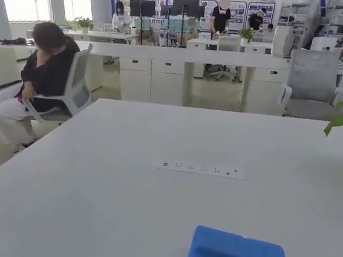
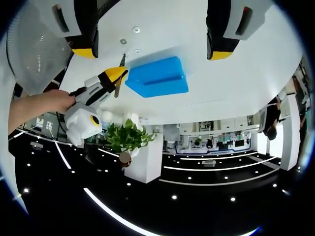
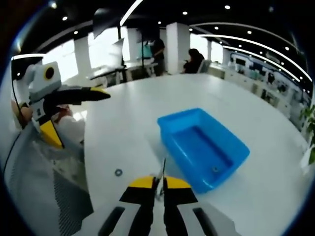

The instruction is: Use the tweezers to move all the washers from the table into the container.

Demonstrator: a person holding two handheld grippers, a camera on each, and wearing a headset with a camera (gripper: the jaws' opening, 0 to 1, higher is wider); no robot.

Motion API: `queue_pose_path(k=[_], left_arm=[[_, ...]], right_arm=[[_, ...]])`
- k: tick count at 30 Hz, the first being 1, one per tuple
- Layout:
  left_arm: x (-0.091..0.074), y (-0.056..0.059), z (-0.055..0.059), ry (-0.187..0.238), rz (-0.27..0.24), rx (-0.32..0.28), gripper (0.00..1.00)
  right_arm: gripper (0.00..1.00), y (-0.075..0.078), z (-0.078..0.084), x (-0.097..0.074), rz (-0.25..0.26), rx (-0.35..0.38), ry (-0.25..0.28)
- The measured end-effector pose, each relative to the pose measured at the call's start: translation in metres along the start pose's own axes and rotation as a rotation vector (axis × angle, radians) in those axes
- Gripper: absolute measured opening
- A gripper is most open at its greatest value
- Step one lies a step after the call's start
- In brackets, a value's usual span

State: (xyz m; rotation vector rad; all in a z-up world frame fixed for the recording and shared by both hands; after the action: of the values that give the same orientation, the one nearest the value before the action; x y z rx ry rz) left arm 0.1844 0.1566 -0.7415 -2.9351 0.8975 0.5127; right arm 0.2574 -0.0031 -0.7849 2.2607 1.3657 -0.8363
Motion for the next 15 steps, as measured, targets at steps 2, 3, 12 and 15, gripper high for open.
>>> queue_pose_path(k=[2,3,12,15], left_arm=[[0.000,0.000,0.000,-0.002,0.000,-0.003,0.93],[0.000,0.000,0.000,-0.001,0.002,-0.003,0.93],[0.001,0.001,0.000,-0.001,0.007,0.000,0.93],[0.001,0.002,0.000,-0.001,0.009,0.000,0.93]], right_arm=[[0.02,-0.001,-0.002,0.003,-0.014,0.023,0.007],[0.02,0.001,-0.003,0.003,-0.011,0.028,0.008],[0.02,0.017,-0.027,-0.019,-0.014,0.101,0.060],[0.02,0.025,-0.040,-0.028,-0.008,0.114,0.095]])
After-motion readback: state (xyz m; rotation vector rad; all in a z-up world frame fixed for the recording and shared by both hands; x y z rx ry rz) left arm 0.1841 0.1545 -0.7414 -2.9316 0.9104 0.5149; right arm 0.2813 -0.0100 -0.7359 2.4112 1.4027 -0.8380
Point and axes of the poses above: the centre of the closed fingertips' face, and the gripper's own axes: x roughly forward along the fingers, y roughly to its right, z roughly out of its underside, the point moved 5 cm from there along -x, roughly backward along the fingers, and after that the axes turned 2 degrees about z, right-handed, at the moved point
